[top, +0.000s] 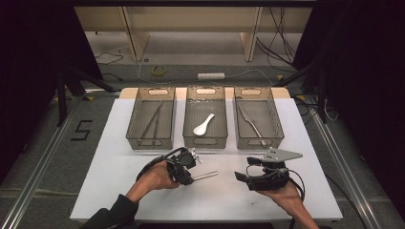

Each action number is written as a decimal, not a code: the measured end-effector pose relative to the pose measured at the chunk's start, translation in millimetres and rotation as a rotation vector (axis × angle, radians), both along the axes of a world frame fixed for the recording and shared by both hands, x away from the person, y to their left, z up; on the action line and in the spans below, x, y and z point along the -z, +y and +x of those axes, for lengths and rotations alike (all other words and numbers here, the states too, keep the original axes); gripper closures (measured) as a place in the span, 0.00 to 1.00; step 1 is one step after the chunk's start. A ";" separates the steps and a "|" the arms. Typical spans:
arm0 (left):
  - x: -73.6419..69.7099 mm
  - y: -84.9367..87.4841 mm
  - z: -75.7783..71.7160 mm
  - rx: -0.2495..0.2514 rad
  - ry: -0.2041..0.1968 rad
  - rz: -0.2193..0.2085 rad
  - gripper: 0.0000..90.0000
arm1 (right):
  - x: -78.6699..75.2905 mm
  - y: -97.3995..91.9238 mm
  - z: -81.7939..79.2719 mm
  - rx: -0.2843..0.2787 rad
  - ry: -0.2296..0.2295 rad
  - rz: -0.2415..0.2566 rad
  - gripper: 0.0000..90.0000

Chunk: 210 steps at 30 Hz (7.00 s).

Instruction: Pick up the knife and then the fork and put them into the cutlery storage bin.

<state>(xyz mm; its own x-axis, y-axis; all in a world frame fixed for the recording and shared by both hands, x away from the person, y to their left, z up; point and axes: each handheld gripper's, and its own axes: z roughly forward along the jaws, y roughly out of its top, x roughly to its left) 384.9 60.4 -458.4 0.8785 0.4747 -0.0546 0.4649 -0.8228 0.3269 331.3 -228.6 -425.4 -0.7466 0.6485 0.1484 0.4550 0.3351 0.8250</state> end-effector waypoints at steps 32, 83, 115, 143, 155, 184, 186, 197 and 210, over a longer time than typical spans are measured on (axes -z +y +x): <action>5.0 1.1 -4.5 0.071 -0.059 -0.024 0.93 | -0.2 -0.1 0.6 -0.004 -0.002 0.002 0.30; -62.2 -12.1 -42.3 0.150 -0.059 -0.171 0.93 | 16.9 91.4 -19.8 -0.309 -0.277 -0.355 0.52; -73.0 -0.9 -37.4 0.090 -0.122 -0.289 0.45 | 26.6 90.2 -25.7 -0.477 -0.389 -0.628 0.97; -65.5 63.1 -40.9 -0.207 -0.373 -0.604 0.21 | 4.9 24.1 18.2 -0.167 -0.242 -0.513 0.97; -46.7 90.2 -40.9 -0.305 -0.432 -0.653 0.18 | -20.2 0.1 43.5 -0.032 -0.187 -0.405 0.97; -37.7 118.4 -45.5 -0.394 -0.490 -0.671 0.17 | -36.4 -29.4 155.5 0.283 0.005 -0.339 0.97; -37.6 118.4 -45.7 -0.392 -0.491 -0.673 0.17 | -30.1 -30.3 161.6 0.302 0.036 -0.344 0.97; -36.4 116.0 -46.0 -0.380 -0.489 -0.660 0.17 | -18.0 -31.9 173.2 0.323 0.096 -0.362 0.97; -35.9 113.6 -46.7 -0.374 -0.483 -0.658 0.17 | -3.7 -27.8 179.7 0.324 0.161 -0.384 0.97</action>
<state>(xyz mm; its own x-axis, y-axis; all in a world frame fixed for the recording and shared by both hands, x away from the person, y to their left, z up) 338.2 174.0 -422.5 0.6701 0.7378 -0.0813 0.3550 -0.2224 0.9080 511.1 -256.4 -421.8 -0.4864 0.8723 -0.0489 0.6964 0.4209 0.5812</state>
